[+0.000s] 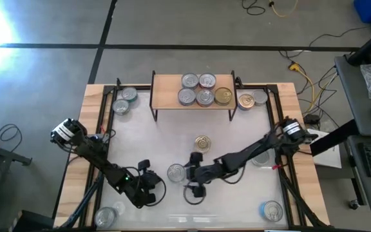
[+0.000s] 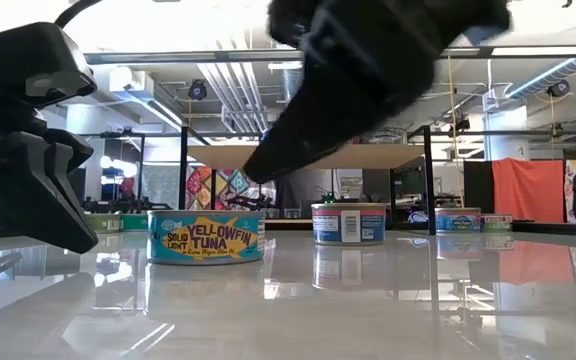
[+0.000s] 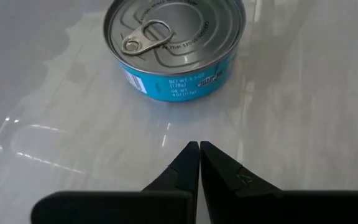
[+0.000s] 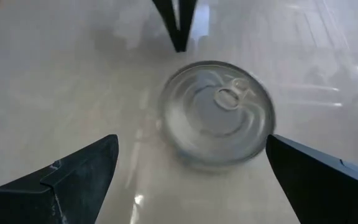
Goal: Stack canned seafood by type on shelf
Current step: Put the bottom middle yellow-blue tuna can on the shelf
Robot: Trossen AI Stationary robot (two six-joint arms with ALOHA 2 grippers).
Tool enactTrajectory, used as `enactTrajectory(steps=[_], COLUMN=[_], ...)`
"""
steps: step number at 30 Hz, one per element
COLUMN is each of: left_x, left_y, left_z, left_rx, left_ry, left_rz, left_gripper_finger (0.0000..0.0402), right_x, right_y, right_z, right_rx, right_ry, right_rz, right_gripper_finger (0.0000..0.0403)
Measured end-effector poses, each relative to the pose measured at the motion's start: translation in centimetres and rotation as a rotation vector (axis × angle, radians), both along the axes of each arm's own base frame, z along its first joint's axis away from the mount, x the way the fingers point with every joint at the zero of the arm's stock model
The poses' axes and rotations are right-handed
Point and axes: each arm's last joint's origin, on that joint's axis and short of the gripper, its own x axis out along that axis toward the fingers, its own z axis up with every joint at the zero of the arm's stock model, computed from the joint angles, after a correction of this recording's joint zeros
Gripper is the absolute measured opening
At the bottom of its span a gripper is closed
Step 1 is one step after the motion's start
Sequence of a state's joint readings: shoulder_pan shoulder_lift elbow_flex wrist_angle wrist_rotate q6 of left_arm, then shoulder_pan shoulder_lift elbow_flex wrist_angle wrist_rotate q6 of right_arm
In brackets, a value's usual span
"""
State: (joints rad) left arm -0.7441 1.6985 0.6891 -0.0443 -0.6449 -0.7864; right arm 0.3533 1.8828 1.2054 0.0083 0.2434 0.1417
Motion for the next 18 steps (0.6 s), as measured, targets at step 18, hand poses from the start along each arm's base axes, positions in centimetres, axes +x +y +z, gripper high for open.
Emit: enactTrajectory(steps=[18], left_x=[0.1], left_y=[0.2], left_z=[-0.1], left_rx=[-0.021], left_ry=[0.029], left_rz=[-0.022], left_gripper_finger=[0.0058], right_x=[2.5], right_y=[-1.2], right_z=[1.4], right_rx=[0.041], right_ry=[0.154], right_rz=[0.019], right_gripper_finger=[0.04])
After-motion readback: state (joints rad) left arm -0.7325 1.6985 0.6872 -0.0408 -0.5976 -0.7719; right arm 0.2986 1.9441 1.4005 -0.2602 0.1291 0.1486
